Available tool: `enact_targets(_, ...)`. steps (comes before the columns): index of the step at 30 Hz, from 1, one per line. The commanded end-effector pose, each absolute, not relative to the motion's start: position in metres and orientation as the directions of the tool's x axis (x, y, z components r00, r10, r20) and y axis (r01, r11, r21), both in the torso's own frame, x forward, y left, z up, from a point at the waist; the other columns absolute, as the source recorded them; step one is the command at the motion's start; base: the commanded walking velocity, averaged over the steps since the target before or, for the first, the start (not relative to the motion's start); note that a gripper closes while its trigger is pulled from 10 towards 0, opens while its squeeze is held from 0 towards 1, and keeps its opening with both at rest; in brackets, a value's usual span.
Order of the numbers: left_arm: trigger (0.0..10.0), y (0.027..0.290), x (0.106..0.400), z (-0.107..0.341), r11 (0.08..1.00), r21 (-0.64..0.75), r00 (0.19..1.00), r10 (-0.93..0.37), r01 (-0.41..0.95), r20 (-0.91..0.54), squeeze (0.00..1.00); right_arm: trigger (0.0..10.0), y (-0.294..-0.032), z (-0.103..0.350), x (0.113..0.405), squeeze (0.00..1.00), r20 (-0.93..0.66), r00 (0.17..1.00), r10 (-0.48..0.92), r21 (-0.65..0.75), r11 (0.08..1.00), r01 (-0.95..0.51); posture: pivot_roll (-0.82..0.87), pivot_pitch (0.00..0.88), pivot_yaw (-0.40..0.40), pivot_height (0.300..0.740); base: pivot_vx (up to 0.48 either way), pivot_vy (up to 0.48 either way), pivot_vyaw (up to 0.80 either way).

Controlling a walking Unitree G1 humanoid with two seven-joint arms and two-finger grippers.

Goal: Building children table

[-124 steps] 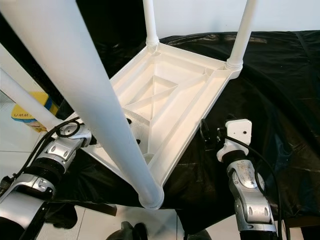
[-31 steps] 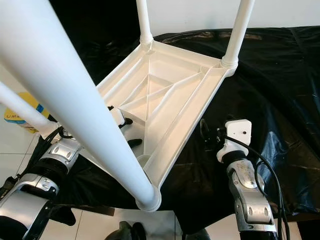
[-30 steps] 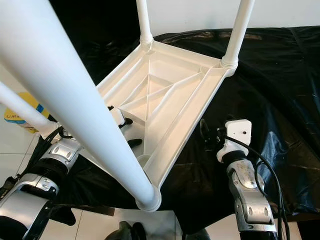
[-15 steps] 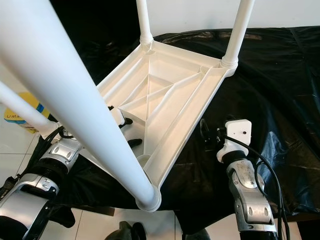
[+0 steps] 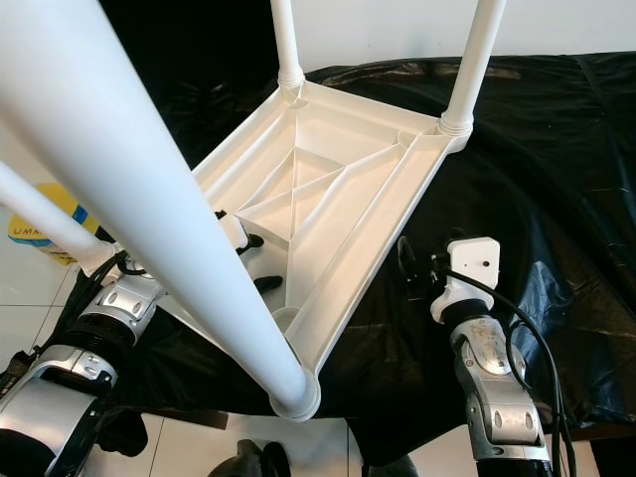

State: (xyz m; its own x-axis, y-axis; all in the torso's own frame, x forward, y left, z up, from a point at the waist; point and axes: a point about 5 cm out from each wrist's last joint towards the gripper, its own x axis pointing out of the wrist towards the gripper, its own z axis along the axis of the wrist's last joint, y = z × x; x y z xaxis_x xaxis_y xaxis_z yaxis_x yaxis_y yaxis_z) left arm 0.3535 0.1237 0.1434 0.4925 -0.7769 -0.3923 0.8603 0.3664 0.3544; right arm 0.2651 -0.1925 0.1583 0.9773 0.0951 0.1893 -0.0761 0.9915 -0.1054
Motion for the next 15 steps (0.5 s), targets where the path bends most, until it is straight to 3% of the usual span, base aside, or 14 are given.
enact_targets(1, 9.3, 0.1307, 0.3483, 0.1248, 0.359, 0.308, 0.469, -0.75, 0.881, -0.467, 0.0, 10.0, -0.1919, 0.157, 0.2629, 0.0, 0.181, 0.979, 0.093, -0.103, 0.992, -0.075, -0.16, 0.188, 0.104, 0.74, 0.0, 0.0, 0.0)
enact_targets(15, 9.3, 0.1307, 0.3483, 0.1248, 0.359, 0.308, 0.469, -0.75, 0.881, -0.467, 0.0, 10.0, -0.1919, 0.157, 0.2629, 0.0, 0.181, 0.979, 0.093, -0.103, 0.992, -0.075, -0.16, 0.188, 0.104, 0.74, 0.0, 0.0, 0.0)
